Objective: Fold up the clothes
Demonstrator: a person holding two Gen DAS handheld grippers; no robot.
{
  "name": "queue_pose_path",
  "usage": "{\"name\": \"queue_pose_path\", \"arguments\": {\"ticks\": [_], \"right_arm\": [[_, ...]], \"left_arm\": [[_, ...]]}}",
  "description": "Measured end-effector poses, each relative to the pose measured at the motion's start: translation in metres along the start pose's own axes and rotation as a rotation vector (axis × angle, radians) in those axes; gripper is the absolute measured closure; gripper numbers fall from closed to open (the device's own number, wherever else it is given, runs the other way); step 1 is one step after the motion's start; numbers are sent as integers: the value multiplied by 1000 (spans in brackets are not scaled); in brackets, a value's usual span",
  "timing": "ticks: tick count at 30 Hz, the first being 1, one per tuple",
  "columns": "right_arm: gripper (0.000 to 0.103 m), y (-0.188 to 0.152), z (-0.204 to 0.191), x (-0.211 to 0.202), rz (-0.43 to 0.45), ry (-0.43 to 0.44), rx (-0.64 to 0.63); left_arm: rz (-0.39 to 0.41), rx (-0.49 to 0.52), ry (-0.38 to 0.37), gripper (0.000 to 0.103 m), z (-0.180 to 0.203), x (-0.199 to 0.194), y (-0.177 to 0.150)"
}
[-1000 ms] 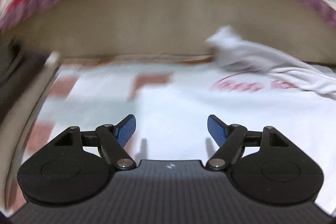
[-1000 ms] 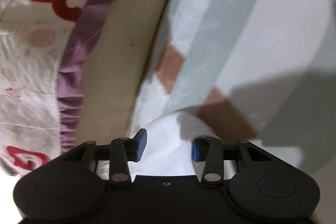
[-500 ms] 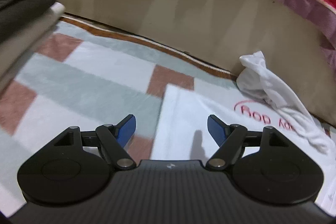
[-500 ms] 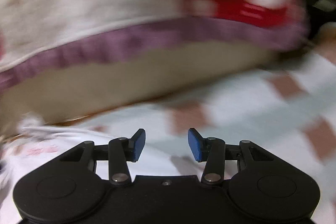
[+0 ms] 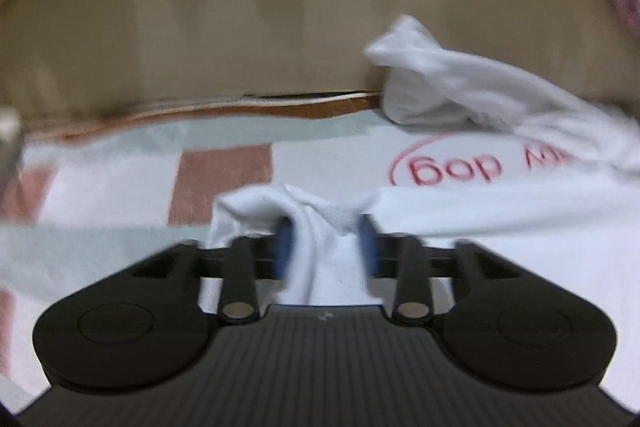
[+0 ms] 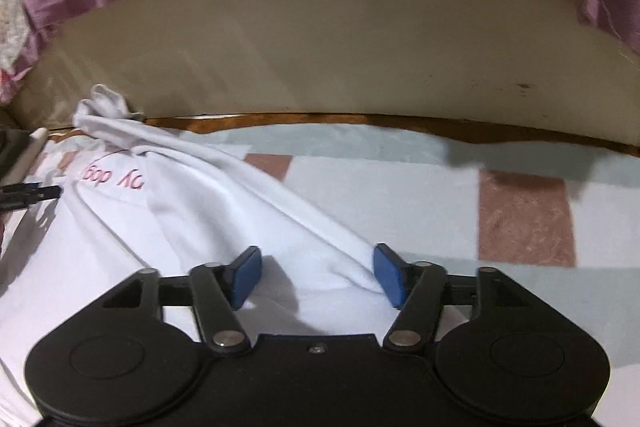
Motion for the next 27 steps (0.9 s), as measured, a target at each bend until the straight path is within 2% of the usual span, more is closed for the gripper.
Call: {"name": "queue_pose_path", "arguments": {"ticks": [1,2,3,4,5,10,11,13,15,18,19,20,21,23,24,25,27], "right_arm": [[32,-1,-2,1,11,3,-14],[36,-1,-5,2,20,-1,-41],[70,-2,-13,5,21,13,-88],[99,0,-20,5,22,12,-131],[101,1,-27,5,23,10,-173],[101,37,-18,-38,287,-118,-120],[101,40,-15,-44,313,-151,-114],[101,44,-11,-51,358,-199,-98],[102,46,-9,-55,402,-205,-80],[101,46,-11,-42,423,-232,-117],[99,45,-7,-37,395,-276,-107],[96,43,-2,-32,366,-321,-96],[92,41,4,-32,342,-332,-59],[75,40,22,-46,294,-302,74],[62,39,31,-55,272,-281,136],[59,36,39,-66,251,-260,199],[52,13,49,-89,199,-196,317]], "left_arm": [[4,18,16,96,3,-4,2],[21,40,44,96,5,-10,5],[37,63,73,96,7,-15,7],[60,91,101,96,10,-21,11],[89,111,121,96,12,-29,17],[260,100,206,96,16,-69,48],[281,92,228,96,14,-71,52],[290,40,251,96,5,-67,56],[257,-25,256,96,-4,-51,52],[199,-63,327,91,-12,-20,38],[164,-76,346,85,-13,-13,33],[121,-92,357,84,-15,-7,28],[81,-112,367,83,-16,-5,24],[61,-141,332,75,-11,-20,16],[68,-144,301,63,-6,-30,12],[69,-139,272,50,0,-41,7],[43,-118,243,46,13,-57,-7]]}}
Point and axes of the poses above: each gripper's, at about its wrist camera, not at the fingertips, and x roughly the way its jaws point, z to its right, y to its top, the point moved 6 cm from there along x, roughly the way its jaws point, and after that the axes turned 1 degree about -x, right-handed, at the moved point
